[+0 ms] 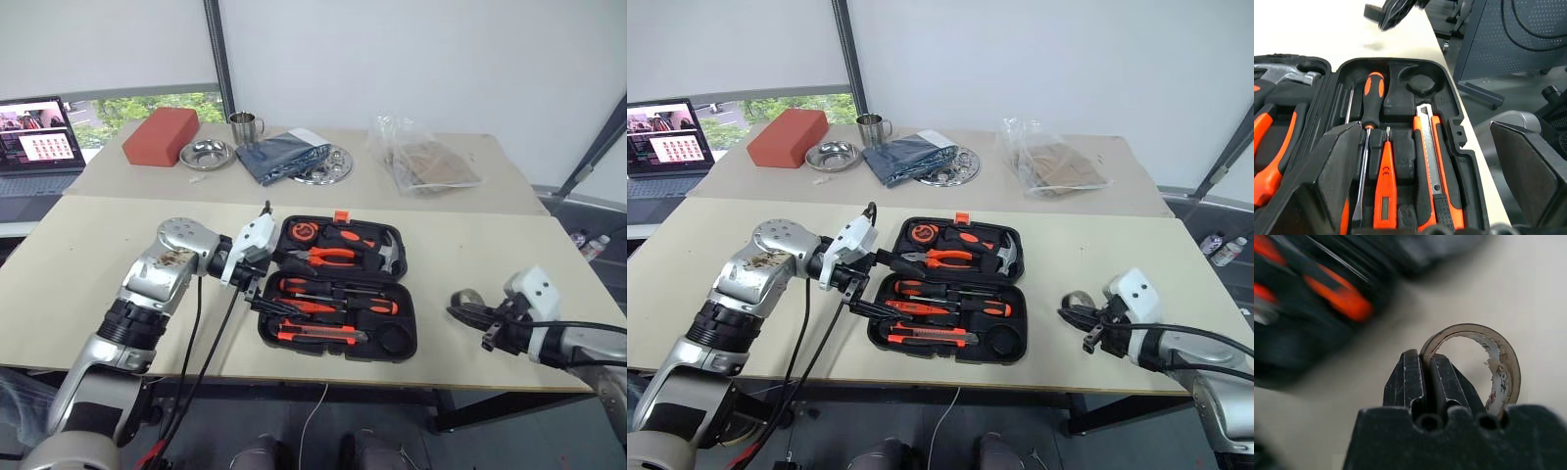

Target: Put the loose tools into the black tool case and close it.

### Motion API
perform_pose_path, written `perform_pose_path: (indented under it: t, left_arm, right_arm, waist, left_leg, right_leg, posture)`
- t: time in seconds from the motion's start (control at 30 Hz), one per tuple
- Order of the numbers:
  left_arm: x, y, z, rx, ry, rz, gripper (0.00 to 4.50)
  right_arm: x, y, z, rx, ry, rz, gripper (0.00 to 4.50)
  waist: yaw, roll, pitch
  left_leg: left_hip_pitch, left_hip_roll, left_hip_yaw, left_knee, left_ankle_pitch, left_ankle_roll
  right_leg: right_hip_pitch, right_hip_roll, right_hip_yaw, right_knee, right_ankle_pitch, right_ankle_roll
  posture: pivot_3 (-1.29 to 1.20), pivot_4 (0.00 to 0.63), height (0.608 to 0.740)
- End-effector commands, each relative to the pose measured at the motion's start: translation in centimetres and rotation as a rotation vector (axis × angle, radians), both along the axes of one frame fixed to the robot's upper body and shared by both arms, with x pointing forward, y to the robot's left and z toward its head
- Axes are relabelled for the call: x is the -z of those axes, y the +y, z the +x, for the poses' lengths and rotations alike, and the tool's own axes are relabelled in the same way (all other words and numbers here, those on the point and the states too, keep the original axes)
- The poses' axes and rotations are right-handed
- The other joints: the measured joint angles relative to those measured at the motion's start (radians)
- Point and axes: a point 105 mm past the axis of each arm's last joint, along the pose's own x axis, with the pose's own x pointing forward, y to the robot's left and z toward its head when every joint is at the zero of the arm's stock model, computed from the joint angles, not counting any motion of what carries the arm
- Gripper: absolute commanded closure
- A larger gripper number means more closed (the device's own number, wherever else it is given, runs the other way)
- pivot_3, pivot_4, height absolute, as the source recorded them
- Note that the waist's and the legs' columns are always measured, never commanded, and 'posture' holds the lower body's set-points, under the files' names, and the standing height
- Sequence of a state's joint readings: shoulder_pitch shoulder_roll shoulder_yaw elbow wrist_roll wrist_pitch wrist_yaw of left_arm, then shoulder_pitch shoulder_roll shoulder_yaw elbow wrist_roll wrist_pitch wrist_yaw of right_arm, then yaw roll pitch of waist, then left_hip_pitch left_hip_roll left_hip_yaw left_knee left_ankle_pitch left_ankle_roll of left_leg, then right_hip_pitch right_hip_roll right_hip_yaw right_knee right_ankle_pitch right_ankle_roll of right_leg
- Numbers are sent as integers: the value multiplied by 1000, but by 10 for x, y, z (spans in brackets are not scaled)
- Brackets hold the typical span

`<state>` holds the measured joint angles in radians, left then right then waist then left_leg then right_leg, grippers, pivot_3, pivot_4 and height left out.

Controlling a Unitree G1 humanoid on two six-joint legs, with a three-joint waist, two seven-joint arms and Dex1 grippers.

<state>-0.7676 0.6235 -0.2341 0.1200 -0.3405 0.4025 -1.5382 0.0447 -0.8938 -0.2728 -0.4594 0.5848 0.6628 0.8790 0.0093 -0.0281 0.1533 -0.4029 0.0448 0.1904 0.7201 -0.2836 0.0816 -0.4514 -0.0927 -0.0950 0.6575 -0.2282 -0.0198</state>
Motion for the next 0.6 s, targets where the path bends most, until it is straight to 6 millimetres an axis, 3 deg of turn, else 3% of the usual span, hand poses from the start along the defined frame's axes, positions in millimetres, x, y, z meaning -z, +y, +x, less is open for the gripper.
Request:
perform_pose_path:
  t: [0.03, 0.17, 0.3, 0.4, 0.53, 0.6]
  left_arm:
    - [-4, -1, -4, 26, -46, 6, 0]
    - [-1, -1, -3, 26, -55, 20, 0]
    - [-2, -3, -1, 25, -60, 20, 0]
    - [-3, -3, -1, 20, -62, 18, 0]
    - [-3, 1, -1, 3, -56, 18, 0]
    - [-2, 3, -2, -7, -52, 14, 0]
  right_arm:
    - [-4, 41, -18, -206, 3, -44, 4423]
    - [5, 60, -19, -303, 25, -112, 4423]
    - [18, 60, -8, -277, 47, -179, 4423]
    - [19, 64, -14, -327, 79, -185, 3450]
    - [4, 66, -11, -322, 48, -137, 2094]
    - [-5, 59, -8, -297, 40, -113, 2094]
  waist:
    - [-1, 0, 0]
    - [0, 0, 0]
    - [2, 0, 0]
    - [4, 0, 0]
    - [2, 0, 0]
    - [2, 0, 0]
  left_leg:
    - [0, 0, 0, 0, 0, 0]
    - [-1, 0, 0, 1, 0, 0]
    - [-2, -1, 0, 2, 0, 0]
    - [-4, -1, 0, 2, 0, 1]
    - [-4, -1, 0, 2, 0, 1]
    - [-4, 0, 0, 2, 0, 1]
  right_leg:
    - [0, 0, 0, 0, 0, 0]
    - [0, -1, 0, 0, 0, 0]
    - [-1, -1, -1, 0, 0, 0]
    - [-2, -1, -1, 0, 1, -2]
    - [-3, 0, -3, 0, 3, -5]
    - [-3, 0, -3, 0, 3, -5]
  posture:
    - [0, 150, 736]
    - [0, 150, 736]
    - [0, 150, 736]
    - [0, 150, 736]
    - [0, 150, 736]
    - [0, 150, 736]
